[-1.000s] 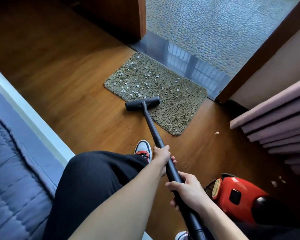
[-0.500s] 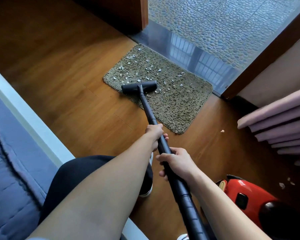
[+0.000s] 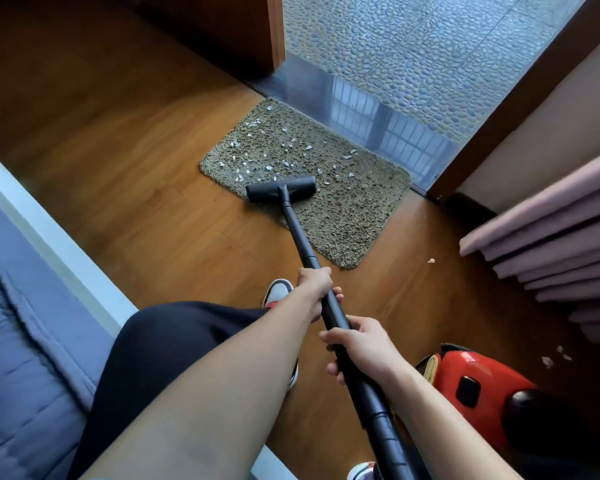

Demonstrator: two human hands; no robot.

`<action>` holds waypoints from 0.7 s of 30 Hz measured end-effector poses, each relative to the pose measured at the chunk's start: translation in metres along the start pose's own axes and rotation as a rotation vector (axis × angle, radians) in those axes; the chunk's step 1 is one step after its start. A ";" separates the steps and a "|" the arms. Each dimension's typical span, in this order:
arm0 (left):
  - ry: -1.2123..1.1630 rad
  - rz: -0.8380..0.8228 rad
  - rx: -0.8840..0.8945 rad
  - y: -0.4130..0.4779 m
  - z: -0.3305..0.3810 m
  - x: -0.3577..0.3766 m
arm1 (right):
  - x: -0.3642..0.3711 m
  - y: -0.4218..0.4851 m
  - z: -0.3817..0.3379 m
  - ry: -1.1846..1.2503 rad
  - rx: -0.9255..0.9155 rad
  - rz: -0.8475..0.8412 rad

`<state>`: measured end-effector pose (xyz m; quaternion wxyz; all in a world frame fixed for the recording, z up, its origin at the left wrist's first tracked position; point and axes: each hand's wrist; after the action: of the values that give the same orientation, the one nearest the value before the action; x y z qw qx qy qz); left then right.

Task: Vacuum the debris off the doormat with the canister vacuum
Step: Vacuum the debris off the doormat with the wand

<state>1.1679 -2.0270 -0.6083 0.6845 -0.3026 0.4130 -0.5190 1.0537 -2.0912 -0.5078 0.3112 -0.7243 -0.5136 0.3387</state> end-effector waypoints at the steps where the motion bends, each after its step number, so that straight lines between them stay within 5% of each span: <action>1: 0.001 -0.004 0.003 -0.006 -0.006 0.002 | -0.004 -0.005 0.005 0.005 0.001 0.004; 21: 0.006 -0.033 0.025 -0.020 -0.041 0.017 | -0.013 -0.020 0.037 0.014 -0.024 0.078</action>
<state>1.1243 -2.0487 -0.6152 0.6784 -0.2991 0.4033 -0.5363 1.0096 -2.0945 -0.5111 0.2926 -0.7500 -0.4867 0.3392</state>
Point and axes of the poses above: each hand's wrist, its own y-axis towards the middle knuckle, its own x-axis out of the palm, z = x × y, and after that the axes turned 15 degrees about z, right-handed
